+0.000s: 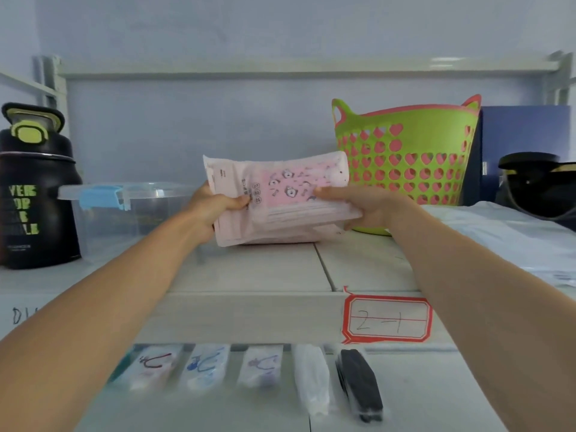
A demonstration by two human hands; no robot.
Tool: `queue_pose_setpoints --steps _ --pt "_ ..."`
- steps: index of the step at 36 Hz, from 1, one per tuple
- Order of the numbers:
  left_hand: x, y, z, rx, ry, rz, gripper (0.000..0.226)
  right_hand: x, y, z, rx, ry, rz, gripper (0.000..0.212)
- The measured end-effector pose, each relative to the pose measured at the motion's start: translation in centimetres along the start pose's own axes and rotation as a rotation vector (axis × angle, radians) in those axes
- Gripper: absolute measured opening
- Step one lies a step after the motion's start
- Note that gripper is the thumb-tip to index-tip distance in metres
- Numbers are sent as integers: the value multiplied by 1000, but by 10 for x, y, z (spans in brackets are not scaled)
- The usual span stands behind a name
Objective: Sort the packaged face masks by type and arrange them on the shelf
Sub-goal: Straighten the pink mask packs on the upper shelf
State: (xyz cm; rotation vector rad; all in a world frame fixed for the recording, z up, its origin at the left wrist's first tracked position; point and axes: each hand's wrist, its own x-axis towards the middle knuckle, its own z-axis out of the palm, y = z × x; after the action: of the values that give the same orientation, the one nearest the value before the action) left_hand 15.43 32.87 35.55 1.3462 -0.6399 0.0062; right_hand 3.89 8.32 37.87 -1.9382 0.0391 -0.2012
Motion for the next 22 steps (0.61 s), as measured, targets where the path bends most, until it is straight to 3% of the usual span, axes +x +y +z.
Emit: queue_pose_setpoints --steps 2,4,6,8,10,11,14,15,18,22 --pt "-4 4 3 -27 -60 36 30 -4 0 -3 104 -12 -82 19" --pt "-5 8 4 -60 -86 56 25 -8 -1 -3 134 -16 -130 24" --pt "-7 12 5 -96 -80 65 24 -6 -3 -4 152 28 -169 55" --pt "-9 15 6 -144 -66 81 26 2 -5 -5 181 133 -204 108" --pt "-9 17 6 -182 -52 107 36 8 -5 -2 142 212 -252 131" --pt "-9 17 5 -193 -54 120 42 12 -5 -1 105 217 -282 124" --pt "-11 15 3 -118 -105 134 44 10 -1 7 -38 90 -297 66" --pt "-12 13 2 -59 -141 125 42 8 3 8 -99 47 -265 57" --pt "-14 8 -4 82 -215 55 46 4 12 4 -168 -31 -141 50" --pt "-13 7 -11 118 -230 37 90 4 12 -1 -10 -1 -163 53"
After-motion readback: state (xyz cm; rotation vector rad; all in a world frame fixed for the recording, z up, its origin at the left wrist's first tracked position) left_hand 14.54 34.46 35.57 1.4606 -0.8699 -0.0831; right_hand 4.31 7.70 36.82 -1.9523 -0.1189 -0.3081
